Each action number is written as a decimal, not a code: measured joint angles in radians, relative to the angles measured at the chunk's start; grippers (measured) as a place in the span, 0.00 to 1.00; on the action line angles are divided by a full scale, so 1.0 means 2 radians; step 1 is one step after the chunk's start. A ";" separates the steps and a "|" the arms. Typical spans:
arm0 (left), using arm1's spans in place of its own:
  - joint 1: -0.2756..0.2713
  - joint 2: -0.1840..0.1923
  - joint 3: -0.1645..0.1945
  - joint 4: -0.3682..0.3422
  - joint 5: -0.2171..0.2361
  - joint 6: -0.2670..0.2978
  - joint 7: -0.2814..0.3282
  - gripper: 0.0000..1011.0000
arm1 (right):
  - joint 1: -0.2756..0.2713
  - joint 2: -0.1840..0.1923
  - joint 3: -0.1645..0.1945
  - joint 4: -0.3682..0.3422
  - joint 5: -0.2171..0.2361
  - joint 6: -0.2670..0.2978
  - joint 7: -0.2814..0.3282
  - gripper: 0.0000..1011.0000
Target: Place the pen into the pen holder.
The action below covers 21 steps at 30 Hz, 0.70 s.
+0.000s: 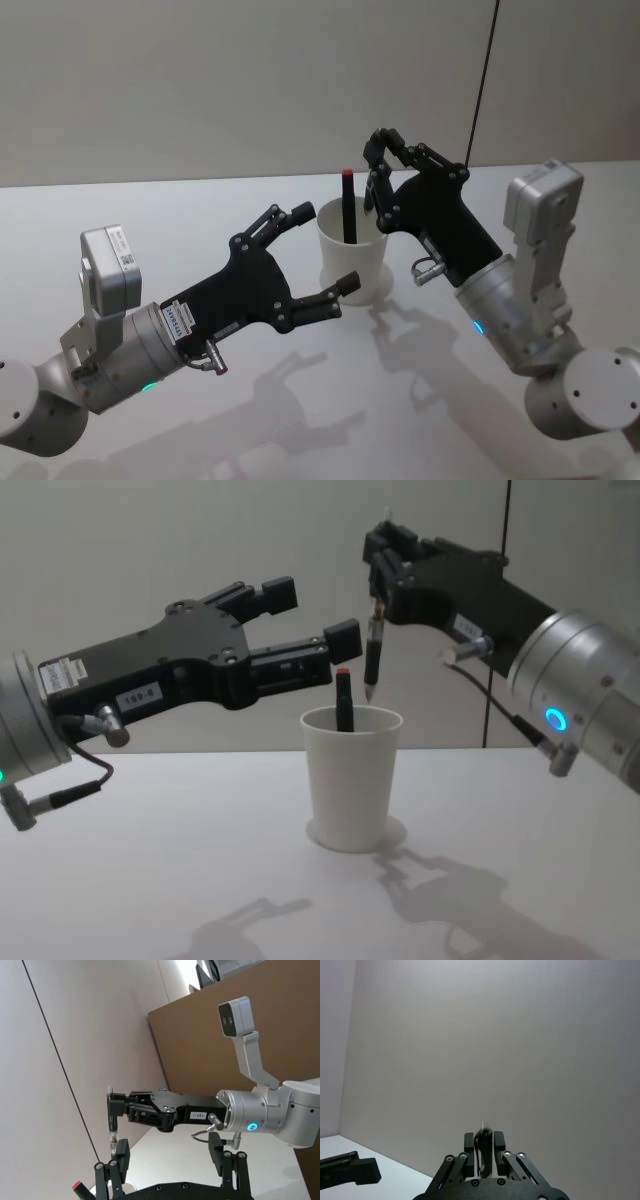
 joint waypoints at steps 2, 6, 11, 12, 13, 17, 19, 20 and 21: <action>0.000 0.000 0.000 0.000 0.000 0.000 0.000 0.99 | 0.003 -0.002 0.000 0.008 0.001 -0.001 0.001 0.26; 0.000 0.000 0.000 0.000 0.000 0.000 0.000 0.99 | 0.008 -0.004 0.000 0.018 0.002 -0.003 0.002 0.37; 0.000 0.000 0.000 0.000 0.000 0.000 0.000 0.99 | 0.011 -0.006 0.000 0.028 0.002 -0.006 0.004 0.55; 0.000 0.000 0.000 0.000 0.000 0.000 0.000 0.99 | 0.012 -0.007 0.000 0.029 0.003 -0.007 0.004 0.55; 0.000 0.000 0.000 0.000 0.000 0.000 0.000 0.99 | 0.012 -0.007 0.000 0.030 0.003 -0.007 0.004 0.59; 0.000 0.000 0.000 0.000 0.000 0.000 0.000 0.99 | 0.013 -0.008 0.000 0.034 0.003 -0.009 0.004 0.71; 0.000 0.000 0.000 0.000 0.000 0.000 0.000 0.99 | 0.014 -0.008 0.000 0.036 0.003 -0.010 0.004 0.79; 0.000 0.000 0.000 0.000 0.000 0.000 0.000 0.99 | 0.014 -0.008 0.000 0.036 0.003 -0.011 0.004 0.80; 0.000 0.000 0.000 0.000 0.000 0.000 0.000 0.99 | 0.014 -0.008 0.000 0.036 0.003 -0.011 0.004 0.82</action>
